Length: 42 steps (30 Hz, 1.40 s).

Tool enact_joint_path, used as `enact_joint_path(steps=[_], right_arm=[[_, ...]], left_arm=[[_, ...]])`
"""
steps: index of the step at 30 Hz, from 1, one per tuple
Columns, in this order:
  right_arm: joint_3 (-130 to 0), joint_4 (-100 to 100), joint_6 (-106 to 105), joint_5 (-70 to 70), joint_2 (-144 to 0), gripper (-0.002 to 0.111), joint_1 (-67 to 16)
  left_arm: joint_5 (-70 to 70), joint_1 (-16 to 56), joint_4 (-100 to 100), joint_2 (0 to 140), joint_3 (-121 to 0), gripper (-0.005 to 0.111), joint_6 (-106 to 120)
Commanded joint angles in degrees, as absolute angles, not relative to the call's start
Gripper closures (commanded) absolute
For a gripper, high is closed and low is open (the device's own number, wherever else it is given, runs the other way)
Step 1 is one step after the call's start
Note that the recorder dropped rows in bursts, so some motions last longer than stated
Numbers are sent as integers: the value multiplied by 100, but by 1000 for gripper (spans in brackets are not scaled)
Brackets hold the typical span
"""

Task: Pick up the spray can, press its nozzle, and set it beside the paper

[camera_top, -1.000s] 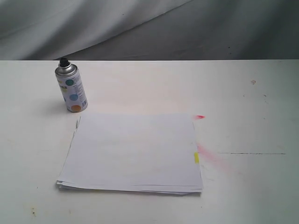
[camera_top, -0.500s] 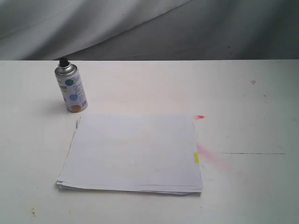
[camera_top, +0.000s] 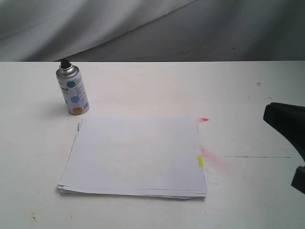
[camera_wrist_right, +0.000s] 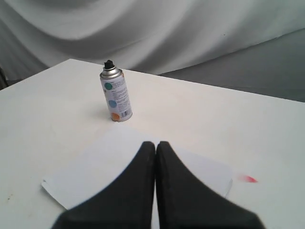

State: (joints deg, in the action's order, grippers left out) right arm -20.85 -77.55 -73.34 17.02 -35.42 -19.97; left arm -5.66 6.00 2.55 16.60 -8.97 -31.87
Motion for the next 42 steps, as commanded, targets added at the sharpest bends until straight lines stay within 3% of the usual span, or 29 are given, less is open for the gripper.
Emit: enact_joint_path(steps=[1, 14, 22, 29, 42], right_arm=[[-2010, -7815, -7751, 1891, -3561, 108, -2009], [-889, -9995, -10029, 1844, -3561, 108, -2009], [-653, -9995, -10191, 1427, -3561, 108, -2009], [-638, -9995, -10109, 1442, -3561, 108, -2009], [-638, -9995, -10109, 1456, -3561, 108, -2009]], left_arm=[[-242, 599, -93, 1699, -859, 93, -3141], [-1494, 599, -977, 1699, 0, 93, -3200], [-1155, 599, -1177, 1699, 0, 93, -3294], [-856, 599, -1549, 1699, 0, 101, -3427], [198, 599, -1350, 1699, 0, 101, -3463]])
